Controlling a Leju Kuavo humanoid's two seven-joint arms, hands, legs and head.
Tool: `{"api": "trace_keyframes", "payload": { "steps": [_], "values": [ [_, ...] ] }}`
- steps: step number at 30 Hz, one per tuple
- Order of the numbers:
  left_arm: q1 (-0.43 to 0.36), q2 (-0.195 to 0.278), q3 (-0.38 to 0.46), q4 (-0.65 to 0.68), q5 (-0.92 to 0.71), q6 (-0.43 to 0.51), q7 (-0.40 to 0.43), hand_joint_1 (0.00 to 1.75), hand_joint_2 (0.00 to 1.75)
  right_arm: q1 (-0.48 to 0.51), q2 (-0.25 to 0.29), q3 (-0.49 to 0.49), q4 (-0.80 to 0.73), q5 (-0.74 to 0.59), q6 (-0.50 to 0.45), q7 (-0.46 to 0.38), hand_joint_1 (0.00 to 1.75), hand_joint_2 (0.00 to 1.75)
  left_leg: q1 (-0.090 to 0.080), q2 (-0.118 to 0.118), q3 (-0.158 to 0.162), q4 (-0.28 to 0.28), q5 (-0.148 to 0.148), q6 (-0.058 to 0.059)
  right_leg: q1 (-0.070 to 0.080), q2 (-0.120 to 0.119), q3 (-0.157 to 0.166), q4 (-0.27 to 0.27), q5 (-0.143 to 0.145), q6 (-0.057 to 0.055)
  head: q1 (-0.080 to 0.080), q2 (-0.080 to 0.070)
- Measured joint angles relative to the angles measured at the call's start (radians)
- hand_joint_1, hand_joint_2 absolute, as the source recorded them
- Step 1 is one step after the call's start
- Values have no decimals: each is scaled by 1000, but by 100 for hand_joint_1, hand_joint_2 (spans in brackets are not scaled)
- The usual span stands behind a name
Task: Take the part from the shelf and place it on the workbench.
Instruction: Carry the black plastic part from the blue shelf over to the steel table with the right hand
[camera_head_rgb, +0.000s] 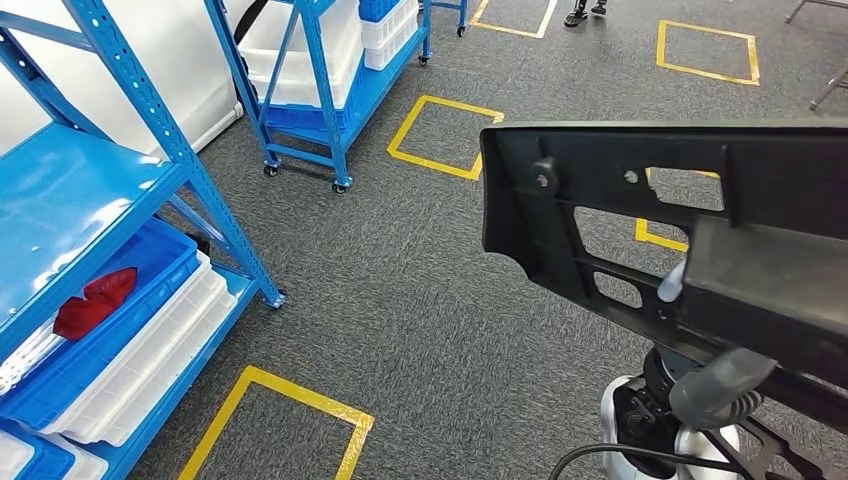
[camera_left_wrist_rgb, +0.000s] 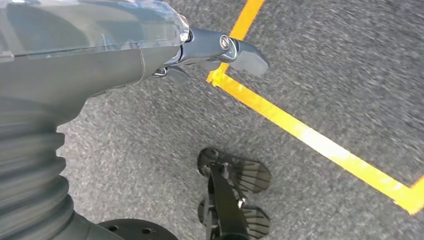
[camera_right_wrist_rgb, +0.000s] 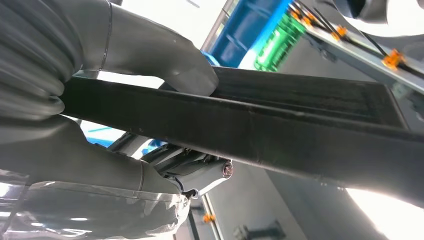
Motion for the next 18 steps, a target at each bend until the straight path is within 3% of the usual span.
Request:
{"api": "trace_keyframes", "payload": {
  "steps": [1,3,5,6,7,8,9,11,13,16,18],
  "values": [
    [-1,-4,0,0,2,0,2,0,175,1,-12,15,4,3,-9,0,164,175,1,11,3,-5,4,6,-1,0,-2,2,-1,6,0,0],
    [-2,-13,0,0,8,-1,4,0,175,2,-34,40,12,4,-23,0,164,175,4,34,9,-19,13,18,1,-36,-24,44,-28,15,0,0],
    [1,-20,0,0,13,-2,5,0,175,1,-52,58,25,0,-34,0,164,175,2,57,11,-24,14,24,0,-90,-83,161,-87,22,0,0],
    [3,-23,0,0,14,-2,5,0,175,2,-61,65,33,-4,-41,0,164,175,1,71,11,-24,13,25,-4,-103,-117,226,-112,26,0,0],
    [5,-26,0,0,14,-2,6,0,175,4,-69,71,41,-6,-49,0,164,175,0,84,11,-23,11,25,-7,-110,-140,268,-121,30,0,0],
    [6,-29,0,0,13,-2,8,0,175,5,-75,76,48,-8,-57,0,164,175,0,96,12,-22,9,24,-11,-115,-146,276,-112,33,0,0],
    [6,-32,0,0,12,-2,10,0,175,6,-80,81,54,-9,-66,0,164,175,0,107,13,-21,6,22,-14,-121,-128,241,-87,35,0,0],
    [5,-38,0,0,9,-2,14,0,175,6,-86,94,62,-9,-82,0,164,175,-1,126,18,-17,-2,14,-15,-152,-54,103,-26,34,0,0],
    [5,-41,0,0,7,-2,15,0,175,5,-91,108,68,-14,-95,0,164,175,-3,141,23,-12,-11,1,-8,-176,-8,14,-3,22,0,0],
    [2,-44,1,0,11,-2,10,0,175,4,-97,120,74,-28,-105,0,164,175,-2,160,32,-13,-19,-19,-2,-154,-7,2,-4,1,0,0],
    [0,-46,1,0,15,-3,5,0,175,1,-99,126,76,-35,-105,0,164,175,2,129,21,22,-47,-29,-6,-136,-3,-6,0,-12,0,0]
  ]
}}
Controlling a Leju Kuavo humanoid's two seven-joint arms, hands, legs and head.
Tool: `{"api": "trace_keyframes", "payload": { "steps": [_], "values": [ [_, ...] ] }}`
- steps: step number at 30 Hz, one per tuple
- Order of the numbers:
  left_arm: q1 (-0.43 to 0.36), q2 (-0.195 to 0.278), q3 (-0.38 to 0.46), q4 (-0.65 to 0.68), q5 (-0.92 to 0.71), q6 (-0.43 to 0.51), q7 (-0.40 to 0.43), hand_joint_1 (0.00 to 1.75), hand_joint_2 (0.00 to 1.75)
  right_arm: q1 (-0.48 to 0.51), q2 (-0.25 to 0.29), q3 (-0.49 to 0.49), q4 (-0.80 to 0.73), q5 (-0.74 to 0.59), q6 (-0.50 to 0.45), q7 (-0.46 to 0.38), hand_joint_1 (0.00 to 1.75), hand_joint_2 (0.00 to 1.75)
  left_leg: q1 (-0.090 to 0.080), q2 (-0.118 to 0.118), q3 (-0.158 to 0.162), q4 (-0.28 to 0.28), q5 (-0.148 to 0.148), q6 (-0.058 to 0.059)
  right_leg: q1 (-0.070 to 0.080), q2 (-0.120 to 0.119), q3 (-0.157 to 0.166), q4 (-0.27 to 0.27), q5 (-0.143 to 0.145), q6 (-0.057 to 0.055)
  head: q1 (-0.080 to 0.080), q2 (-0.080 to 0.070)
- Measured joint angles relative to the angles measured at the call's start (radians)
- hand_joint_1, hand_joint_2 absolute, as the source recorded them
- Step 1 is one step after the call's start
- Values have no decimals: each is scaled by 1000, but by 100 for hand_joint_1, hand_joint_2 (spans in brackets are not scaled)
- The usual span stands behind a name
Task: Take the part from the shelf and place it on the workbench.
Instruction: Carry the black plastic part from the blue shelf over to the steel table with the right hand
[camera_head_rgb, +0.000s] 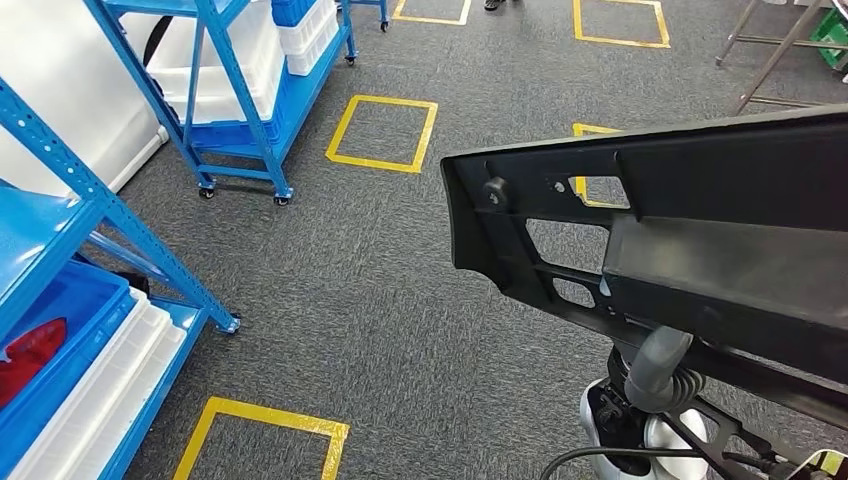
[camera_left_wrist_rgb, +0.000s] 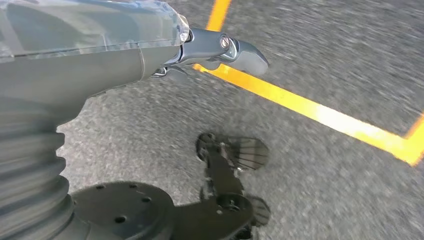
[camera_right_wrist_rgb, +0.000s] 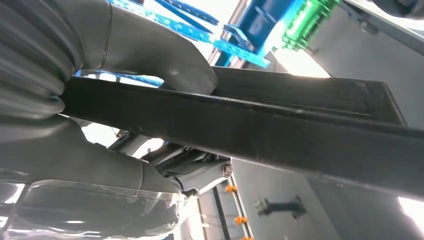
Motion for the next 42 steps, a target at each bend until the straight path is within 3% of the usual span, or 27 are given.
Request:
{"api": "trace_keyframes", "payload": {
  "steps": [2,3,5,7,9,11,13,14,15,17,19,20,21,23,25,26,28,29,31,33,34,35,36,38,39,41,42],
  "values": [
    [2,-1,0,0,2,-1,-2,0,175,-4,-1,7,3,-3,1,0,164,175,3,-50,-55,122,-65,-3,1,20,2,-4,2,-9,0,0],
    [4,-1,0,0,3,-1,-3,0,175,-5,-1,10,6,-4,2,0,164,175,3,-62,-92,195,-95,-3,3,32,2,-3,2,-12,0,0],
    [8,-2,1,0,5,-2,-6,0,175,-5,-1,13,11,-7,3,0,164,175,3,-68,-137,271,-104,0,8,58,3,-2,1,-13,0,0],
    [8,-3,1,0,7,-2,-13,0,175,-6,-1,15,14,-13,4,0,164,175,2,-80,-110,187,-35,8,11,86,5,1,1,-13,0,0],
    [7,-3,1,0,8,-1,-18,0,175,-8,-1,15,15,-21,6,0,164,175,2,-124,-53,43,33,18,12,109,5,4,0,-10,0,0],
    [8,-3,2,0,7,2,-17,0,175,-9,0,14,14,-28,7,0,164,175,-1,-150,-28,-19,50,23,9,130,-1,5,3,-1,0,0],
    [8,-4,2,0,4,8,-11,0,175,-8,3,11,14,-31,12,0,164,175,-2,-131,-24,-27,54,29,6,149,-7,4,7,13,0,0],
    [7,-4,2,0,2,11,-8,0,175,-7,4,8,13,-31,15,0,164,175,-1,-119,-21,-33,58,35,7,139,-11,9,4,18,0,0],
    [6,-5,2,0,-1,13,-6,0,175,-6,6,5,11,-29,18,0,164,175,0,-106,-18,-39,62,42,8,116,-22,29,-10,22,0,0],
    [7,-4,1,0,-5,12,-4,0,175,-5,9,-2,7,-24,21,0,164,175,-1,-80,-16,-47,66,50,8,53,-71,128,-67,30,0,0],
    [11,-3,1,0,-11,8,-7,0,175,-1,11,-8,6,-20,21,0,164,175,-3,-52,-17,-47,65,53,1,27,-134,254,-120,39,0,0],
    [12,-3,1,0,-13,3,-10,0,175,2,12,-12,6,-19,21,0,164,175,-4,-38,-16,-47,63,52,-3,22,-148,282,-122,43,0,0],
    [12,-2,1,0,-16,-1,-14,0,175,5,12,-15,5,-18,21,0,164,175,-4,-25,-16,-47,62,50,-6,18,-142,271,-107,46,0,0],
    [9,-2,0,0,-20,-10,-22,0,175,7,12,-21,1,-17,21,0,164,175,-4,-2,-12,-43,56,43,-11,-12,-75,149,-47,49,0,0],
    [7,-2,0,0,-23,-16,-27,0,175,7,14,-24,-4,-15,20,0,164,175,-7,15,-9,-35,46,31,-6,-48,-12,36,-14,41,0,0],
    [7,-2,0,0,-24,-18,-29,0,175,8,15,-24,-6,-15,19,0,164,175,-9,24,-7,-32,41,24,-2,-55,-1,14,-12,34,0,0],
    [5,-2,0,0,-25,-19,-31,0,175,9,18,-27,-10,-14,18,0,164,175,-8,42,0,-33,36,12,3,-33,-3,12,-13,19,0,0],
    [2,-2,-1,0,-25,-20,-31,0,175,10,18,-28,-12,-14,17,0,164,175,-6,39,2,-29,30,6,2,-22,-2,9,-11,12,0,0],
    [0,-2,-1,0,-25,-20,-29,0,175,10,19,-31,-17,-16,17,0,164,175,0,-4,-17,25,-8,-3,-1,-2,1,4,-8,-1,0,0],
    [2,-2,-1,0,-25,-20,-24,0,175,10,21,-31,-19,-20,19,0,164,175,3,-55,-81,161,-78,-6,1,19,0,3,-7,-9,0,0],
    [4,-2,-1,0,-25,-21,-22,0,175,10,21,-31,-19,-22,20,0,164,175,3,-64,-116,231,-104,-6,3,32,0,4,-6,-11,0,0],
    [6,-2,-1,0,-25,-21,-20,0,175,11,21,-31,-19,-23,20,0,164,175,3,-67,-140,274,-111,-5,5,47,0,4,-6,-11,0,0],
    [7,-2,0,0,-24,-21,-20,0,175,11,21,-31,-19,-24,21,0,164,175,2,-68,-144,276,-97,-3,7,61,0,5,-6,-12,0,0],
    [6,-2,0,0,-24,-20,-19,0,175,11,22,-32,-19,-24,21,0,164,175,2,-86,-99,164,-22,5,8,87,3,6,-6,-11,0,0],
    [6,-1,0,0,-24,-20,-19,0,175,11,22,-32,-19,-24,21,0,164,175,2,-112,-68,90,12,10,9,99,3,8,-6,-8,0,0],
    [5,0,0,0,-23,-20,-17,0,175,10,22,-32,-18,-27,23,0,164,175,1,-154,-31,-3,43,18,6,121,-2,11,-4,2,0,0],
    [5,0,0,0,-22,-20,-16,0,175,9,22,-32,-18,-30,24,0,164,175,0,-160,-27,-15,41,21,4,132,-6,11,-2,9,0,0]
  ]
}}
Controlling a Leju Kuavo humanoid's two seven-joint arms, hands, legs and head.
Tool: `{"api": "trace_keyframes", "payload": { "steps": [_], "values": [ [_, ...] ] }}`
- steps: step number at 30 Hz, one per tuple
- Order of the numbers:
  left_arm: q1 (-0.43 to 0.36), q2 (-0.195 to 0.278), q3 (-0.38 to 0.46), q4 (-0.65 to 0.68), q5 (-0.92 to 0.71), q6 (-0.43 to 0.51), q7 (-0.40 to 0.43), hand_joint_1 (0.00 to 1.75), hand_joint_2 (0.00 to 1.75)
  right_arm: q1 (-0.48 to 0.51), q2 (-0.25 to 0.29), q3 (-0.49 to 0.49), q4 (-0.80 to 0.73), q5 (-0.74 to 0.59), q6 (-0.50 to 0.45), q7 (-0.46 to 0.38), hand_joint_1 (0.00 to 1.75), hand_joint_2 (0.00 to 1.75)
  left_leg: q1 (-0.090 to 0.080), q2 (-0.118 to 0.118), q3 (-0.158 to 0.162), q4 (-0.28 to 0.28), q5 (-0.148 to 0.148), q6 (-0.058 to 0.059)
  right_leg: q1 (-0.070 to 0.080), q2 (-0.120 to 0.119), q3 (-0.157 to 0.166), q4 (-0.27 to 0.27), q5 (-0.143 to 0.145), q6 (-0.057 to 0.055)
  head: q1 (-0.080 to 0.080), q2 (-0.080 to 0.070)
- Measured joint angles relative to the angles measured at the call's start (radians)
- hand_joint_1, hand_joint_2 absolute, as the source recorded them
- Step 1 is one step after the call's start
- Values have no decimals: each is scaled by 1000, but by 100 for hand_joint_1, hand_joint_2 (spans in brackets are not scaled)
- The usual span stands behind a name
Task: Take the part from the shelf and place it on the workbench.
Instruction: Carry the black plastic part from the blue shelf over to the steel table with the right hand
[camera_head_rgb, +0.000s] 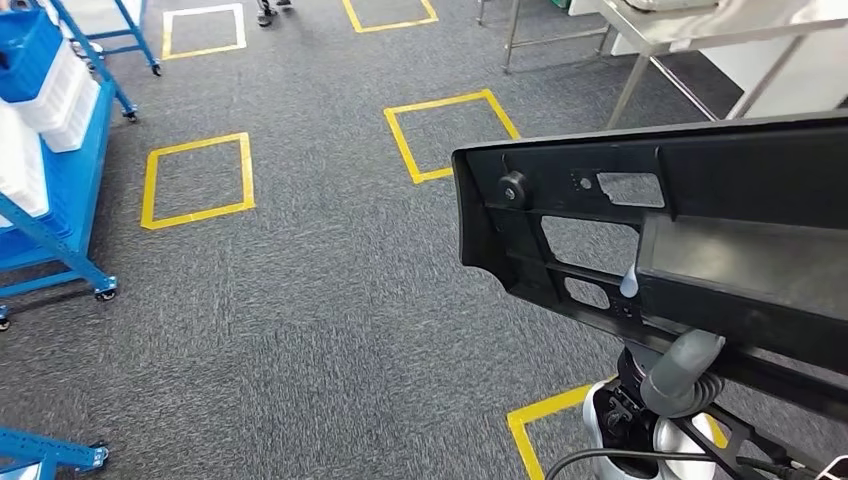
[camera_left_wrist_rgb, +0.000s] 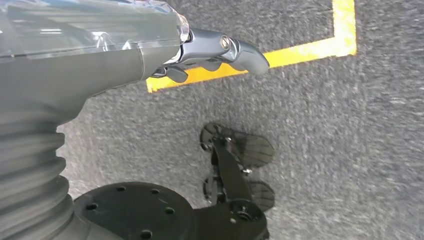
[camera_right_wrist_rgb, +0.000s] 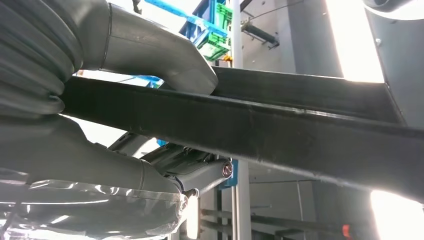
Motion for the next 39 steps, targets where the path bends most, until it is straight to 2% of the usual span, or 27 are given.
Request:
{"api": "trace_keyframes", "payload": {
  "steps": [2,3,4,6,7,8,9,10,11,13,15,17,19,21,22,23,24,25,26,28,30,32,33,34,36,38,39],
  "values": [
    [-2,-1,0,0,4,0,1,0,175,-2,0,0,1,-5,2,0,164,175,0,22,3,-8,6,10,-5,17,-6,-1,4,14,0,0],
    [-3,-1,0,0,6,0,0,0,175,-5,0,-1,2,-7,2,0,164,175,1,34,6,-15,11,16,-3,4,-13,9,-3,18,0,0],
    [-5,-2,1,0,7,0,-1,0,175,-11,0,-2,4,-8,2,0,164,175,3,48,8,-21,15,22,-1,-20,-28,37,-22,22,0,0],
    [-4,-2,1,0,8,0,-4,0,175,-23,-1,-3,11,-10,1,0,164,175,0,77,9,-28,19,30,0,-83,-83,151,-83,26,0,0],
    [-2,-2,1,0,8,0,-5,0,175,-27,-1,-3,15,-10,1,0,164,175,-2,91,8,-27,18,31,-1,-99,-115,216,-111,29,0,0],
    [-1,-2,1,0,7,-1,-5,0,175,-27,-2,-3,18,-10,0,0,164,175,-4,105,8,-26,16,32,-3,-107,-137,263,-125,31,0,0],
    [0,-3,1,0,7,-1,-5,0,175,-27,-3,-4,21,-11,-1,0,164,175,-5,119,8,-25,14,31,-5,-112,-141,274,-120,33,0,0],
    [-1,-3,1,0,6,-2,-5,0,175,-27,-3,-4,24,-11,-1,0,164,175,-6,131,9,-23,12,30,-6,-118,-123,242,-97,33,0,0],
    [-2,-4,1,0,5,-2,-5,0,175,-27,-4,-5,25,-11,-1,0,164,175,-6,143,10,-20,9,28,-6,-128,-86,176,-63,33,0,0],
    [-3,-5,1,0,5,-2,-5,0,175,-27,-4,-5,26,-11,-2,0,164,175,-9,161,14,-14,0,20,-1,-167,-14,44,-21,25,0,0],
    [-4,-6,0,0,4,-2,-4,0,175,-26,-4,-5,26,-11,-2,0,164,175,-13,176,18,-11,-6,9,6,-183,7,1,-18,14,0,0],
    [-4,-6,0,0,0,-3,-5,0,175,-23,-5,-5,26,-10,-4,0,164,175,-12,189,23,-12,-11,-2,6,-161,7,-1,-15,5,0,0],
    [-6,-6,0,0,-7,-4,-6,0,175,-20,-5,-6,23,-8,-7,0,164,175,-8,157,15,21,-39,-12,0,-140,11,-9,-10,-5,0,0],
    [-5,-6,-1,0,-13,-5,-6,0,175,-17,-6,-7,21,-7,-9,0,164,175,-4,109,-33,134,-101,-18,-3,-119,13,-12,-8,-13,0,0],
    [-2,-6,-1,0,-16,-6,-6,0,175,-14,-6,-7,21,-7,-10,0,164,175,-3,98,-68,205,-132,-20,-2,-108,12,-12,-7,-14,0,0],
    [0,-6,-1,0,-19,-6,-5,0,175,-10,-7,-8,21,-7,-11,0,164,175,-3,94,-96,260,-148,-22,-1,-94,12,-11,-7,-15,0,0],
    [2,-6,-2,0,-23,-6,-5,0,175,-4,-7,-10,20,-7,-12,0,164,175,-2,93,-110,281,-144,-22,-1,-80,12,-10,-7,-15,0,0],
    [3,-6,-4,0,-29,-7,-5,0,175,4,-7,-14,16,-8,-13,0,164,175,-1,91,-105,263,-119,-21,0,-67,13,-9,-7,-14,0,0],
    [3,-6,-7,0,-35,-7,-5,0,175,13,-7,-20,11,-8,-13,0,164,175,0,85,-83,207,-80,-19,0,-54,14,-8,-8,-13,0,0],
    [3,-6,-16,0,-44,-7,-5,0,175,26,-7,-35,-1,-8,-12,0,164,175,4,37,-24,67,-17,-12,-1,-32,13,-3,-9,-7,0,0],
    [2,-6,-22,0,-48,-8,-3,0,175,34,-7,-45,-10,-8,-10,0,164,175,3,1,2,1,-2,-5,-4,-9,5,0,-6,6,0,0],
    [1,-7,-26,0,-49,-8,-2,0,175,43,-8,-53,-17,-8,-9,0,164,175,2,16,5,-5,0,5,-8,11,-1,-3,0,21,0,0],
    [0,-8,-27,0,-49,-9,-2,0,175,46,-8,-57,-21,-8,-8,0,164,175,3,28,7,-10,4,12,-8,1,-5,1,-3,26,0,0],
    [-2,-9,-27,0,-49,-9,-3,0,175,47,-8,-61,-24,-8,-8,0,164,175,5,41,9,-15,8,18,-6,-22,-14,17,-14,28,0,0],
    [-1,-9,-28,0,-49,-9,-4,0,175,49,-9,-66,-28,-8,-7,0,164,175,4,70,10,-22,12,27,-4,-85,-63,117,-72,32,0,0],
    [2,-9,-28,0,-49,-9,-4,0,175,52,-9,-69,-28,-8,-6,0,164,175,1,99,9,-21,11,30,-6,-108,-126,248,-127,38,0,0],
    [2,-9,-28,0,-49,-9,-4,0,175,53,-9,-71,-28,-8,-6,0,164,175,0,113,8,-20,10,30,-7,-111,-139,278,-131,40,0,0]
  ]
}}
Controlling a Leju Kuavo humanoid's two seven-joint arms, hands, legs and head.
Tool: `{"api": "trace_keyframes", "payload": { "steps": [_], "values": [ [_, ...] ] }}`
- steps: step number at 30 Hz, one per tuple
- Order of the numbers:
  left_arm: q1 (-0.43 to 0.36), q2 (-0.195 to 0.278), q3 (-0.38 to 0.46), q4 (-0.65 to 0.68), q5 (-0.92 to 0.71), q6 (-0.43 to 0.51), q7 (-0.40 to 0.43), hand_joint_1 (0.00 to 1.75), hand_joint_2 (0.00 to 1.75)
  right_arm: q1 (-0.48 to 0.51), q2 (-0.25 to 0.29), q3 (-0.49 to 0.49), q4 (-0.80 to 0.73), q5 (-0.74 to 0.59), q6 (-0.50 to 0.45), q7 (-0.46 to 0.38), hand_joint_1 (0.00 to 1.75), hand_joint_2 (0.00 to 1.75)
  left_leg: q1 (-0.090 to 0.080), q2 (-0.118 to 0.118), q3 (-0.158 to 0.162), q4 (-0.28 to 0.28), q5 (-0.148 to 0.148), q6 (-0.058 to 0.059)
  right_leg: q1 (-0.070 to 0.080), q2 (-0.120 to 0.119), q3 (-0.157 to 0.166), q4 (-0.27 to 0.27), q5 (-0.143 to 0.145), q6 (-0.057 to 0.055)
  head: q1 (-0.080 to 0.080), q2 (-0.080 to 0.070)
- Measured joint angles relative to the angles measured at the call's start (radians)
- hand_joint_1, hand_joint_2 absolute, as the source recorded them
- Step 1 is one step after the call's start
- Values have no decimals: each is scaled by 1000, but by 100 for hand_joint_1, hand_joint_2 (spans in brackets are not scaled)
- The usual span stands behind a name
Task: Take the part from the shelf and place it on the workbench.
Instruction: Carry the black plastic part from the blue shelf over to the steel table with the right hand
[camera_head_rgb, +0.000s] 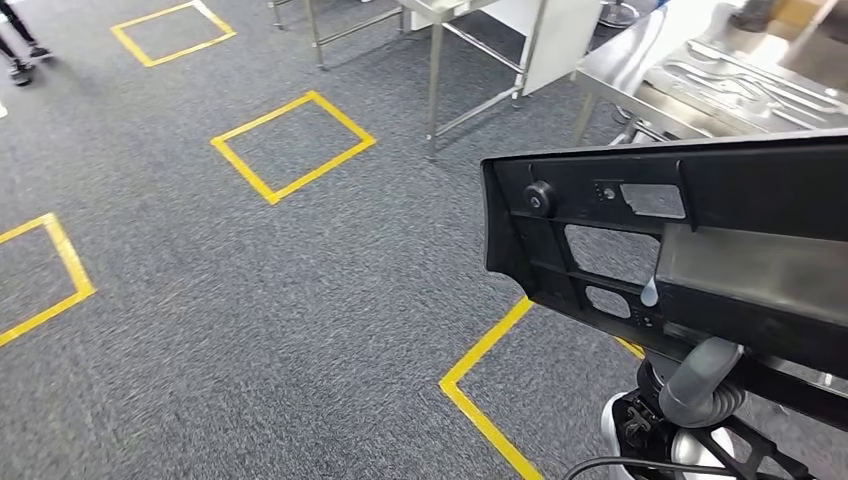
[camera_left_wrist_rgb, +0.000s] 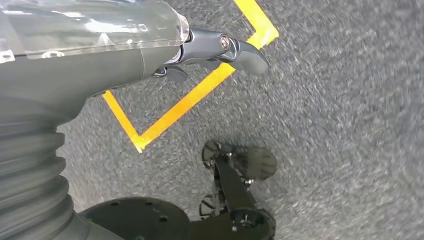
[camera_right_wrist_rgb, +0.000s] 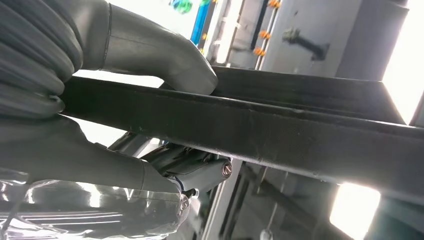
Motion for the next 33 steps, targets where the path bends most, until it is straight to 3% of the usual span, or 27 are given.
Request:
{"api": "trace_keyframes", "payload": {
  "steps": [1,2,4,5,6,8,9,11,13,14,15,16,18,20,22,24,26,28,30,31,32,33],
  "values": [
    [-1,0,0,0,0,0,0,0,175,1,0,-2,0,-1,2,0,164,175,0,13,0,1,-2,-1,0,-3,7,-10,15,1,0,0],
    [-2,0,-1,0,-2,0,0,0,175,2,-1,-5,-1,-2,4,0,164,175,0,25,1,3,-4,-2,0,-11,36,-61,43,0,0,0],
    [-5,0,-4,0,-5,0,-1,0,175,4,-2,-14,-3,-6,12,0,164,175,-3,45,5,8,-11,-9,4,-50,117,-205,97,-6,0,0],
    [-5,-1,-5,0,-7,0,0,0,175,5,-2,-19,-5,-9,17,0,164,175,-5,53,7,10,-15,-14,8,-65,144,-254,110,-12,0,0],
    [-5,-1,-6,0,-7,0,0,0,175,6,-3,-26,-6,-13,23,0,164,175,-7,60,9,11,-18,-20,11,-73,155,-277,112,-17,0,0],
    [-7,-1,-6,0,-6,1,4,0,175,11,-4,-39,-8,-20,40,0,164,175,-8,78,15,10,-22,-31,14,-54,152,-280,112,-27,0,0],
    [-9,-1,-7,0,-4,1,6,0,175,14,-4,-45,-9,-22,51,0,164,175,-7,77,16,13,-26,-37,12,-43,153,-284,114,-32,0,0],
    [-9,-1,-7,0,3,4,6,0,175,15,-3,-51,-9,-19,72,0,164,175,-3,40,-1,62,-62,-47,5,-23,157,-291,120,-43,0,0],
    [-6,-1,-7,0,9,5,4,0,175,13,-2,-51,-6,-13,82,0,164,175,1,-8,-59,188,-127,-54,4,-2,157,-293,123,-50,0,0],
    [-3,-1,-7,0,11,6,3,0,175,13,-1,-50,-4,-11,84,0,164,175,1,-16,-92,254,-152,-56,4,10,156,-293,123,-51,0,0],
    [-1,-1,-6,0,14,6,2,0,175,13,-1,-50,-2,-10,86,0,164,175,1,-19,-115,295,-160,-56,5,22,156,-292,123,-52,0,0],
    [1,-1,-6,0,16,6,1,0,175,13,-1,-50,1,-10,88,0,164,175,1,-21,-121,300,-148,-56,6,34,156,-291,123,-52,0,0],
    [1,-1,-6,0,19,6,0,0,175,7,1,-49,9,-11,94,0,164,175,1,-35,-79,195,-76,-49,6,59,159,-290,122,-50,0,0],
    [0,2,-3,0,23,8,-1,0,175,-6,6,-46,19,-12,97,0,164,175,2,-83,-23,62,-19,-37,6,82,157,-286,123,-44,0,0],
    [0,4,0,0,27,9,-1,0,175,-20,12,-42,31,-12,97,0,164,175,-1,-107,-6,15,-10,-29,2,102,149,-285,126,-30,0,0],
    [-2,2,2,0,30,10,-1,0,175,-29,15,-39,42,-12,96,0,164,175,0,-86,-3,7,-4,-19,-1,115,144,-286,130,-16,0,0],
    [-4,1,4,0,32,11,-2,0,175,-42,16,-38,53,-12,95,0,164,175,4,-62,1,-5,5,-7,2,76,126,-253,107,-6,0,0],
    [-3,1,5,0,33,10,-2,0,175,-57,16,-36,65,-14,94,0,164,175,3,-36,1,-10,8,0,1,18,73,-143,46,3,0,0],
    [-1,1,6,0,33,10,-2,0,175,-63,16,-34,78,-15,92,0,164,175,0,-10,0,-9,6,2,-2,1,18,-29,3,12,0,0],
    [-2,1,6,0,33,11,-3,0,175,-64,16,-34,84,-15,91,0,164,175,0,3,0,-8,4,2,-4,-3,11,-14,7,14,0,0],
    [-2,1,6,0,33,12,-4,0,175,-65,16,-34,89,-15,89,0,164,175,-1,15,1,-6,2,0,-4,-7,26,-41,29,15,0,0],
    [-4,1,6,0,34,15,-4,0,175,-68,16,-33,92,-15,88,0,164,175,-1,25,2,-3,-2,-2,-4,-17,59,-102,61,14,0,0]
  ]
}}
